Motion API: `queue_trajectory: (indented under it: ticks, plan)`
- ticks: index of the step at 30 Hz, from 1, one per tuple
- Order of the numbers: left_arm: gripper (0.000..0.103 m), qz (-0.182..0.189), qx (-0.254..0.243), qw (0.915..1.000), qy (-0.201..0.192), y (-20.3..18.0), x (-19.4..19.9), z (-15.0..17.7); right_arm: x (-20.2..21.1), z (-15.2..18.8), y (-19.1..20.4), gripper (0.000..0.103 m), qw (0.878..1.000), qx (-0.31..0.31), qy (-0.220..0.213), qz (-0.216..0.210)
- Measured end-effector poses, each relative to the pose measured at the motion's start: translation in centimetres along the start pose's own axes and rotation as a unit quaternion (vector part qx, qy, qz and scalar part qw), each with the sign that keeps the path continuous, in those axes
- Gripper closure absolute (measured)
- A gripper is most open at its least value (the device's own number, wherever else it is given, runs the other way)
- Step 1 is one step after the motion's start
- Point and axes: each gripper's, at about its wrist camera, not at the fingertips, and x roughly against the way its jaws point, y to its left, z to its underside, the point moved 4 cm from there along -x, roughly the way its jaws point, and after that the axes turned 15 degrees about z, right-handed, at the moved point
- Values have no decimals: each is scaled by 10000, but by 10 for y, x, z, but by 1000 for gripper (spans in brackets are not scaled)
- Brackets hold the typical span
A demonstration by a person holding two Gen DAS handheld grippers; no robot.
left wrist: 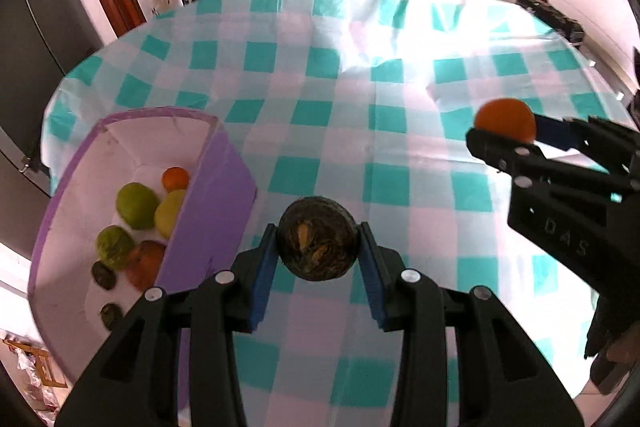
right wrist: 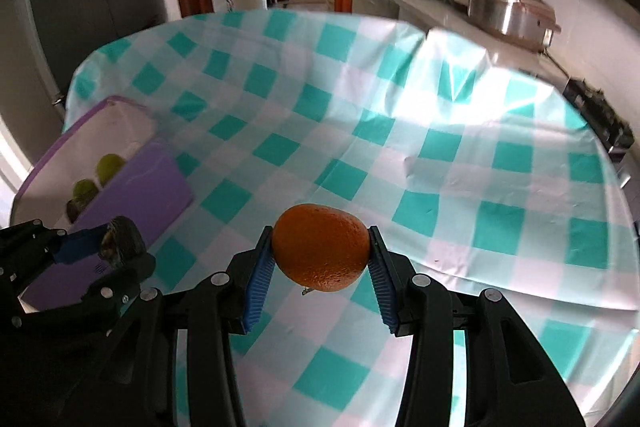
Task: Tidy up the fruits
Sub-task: 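Carry the orange and brown fruit over the purple box with both tools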
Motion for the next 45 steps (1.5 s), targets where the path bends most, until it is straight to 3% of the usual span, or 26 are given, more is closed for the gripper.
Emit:
queue_trajectory:
  ticks: [13,24,36,45]
  plan:
    - [63,111,-354,9964,-762,-31,116,37,127,21,-6,58,9969,394,-683,-28]
    - [63,218,-500,9915,-1184,-43,174,64,198,35,-8,58,9923,488,-1137,-39]
    - [63,344,-886,9833,-1551,-49,209,82,222,53,-15,58,9911,501,-1222,-158]
    - [63,386,-541,9854,-1569,-16,207,93,201,66,-10,58,9941,490,-932,-277]
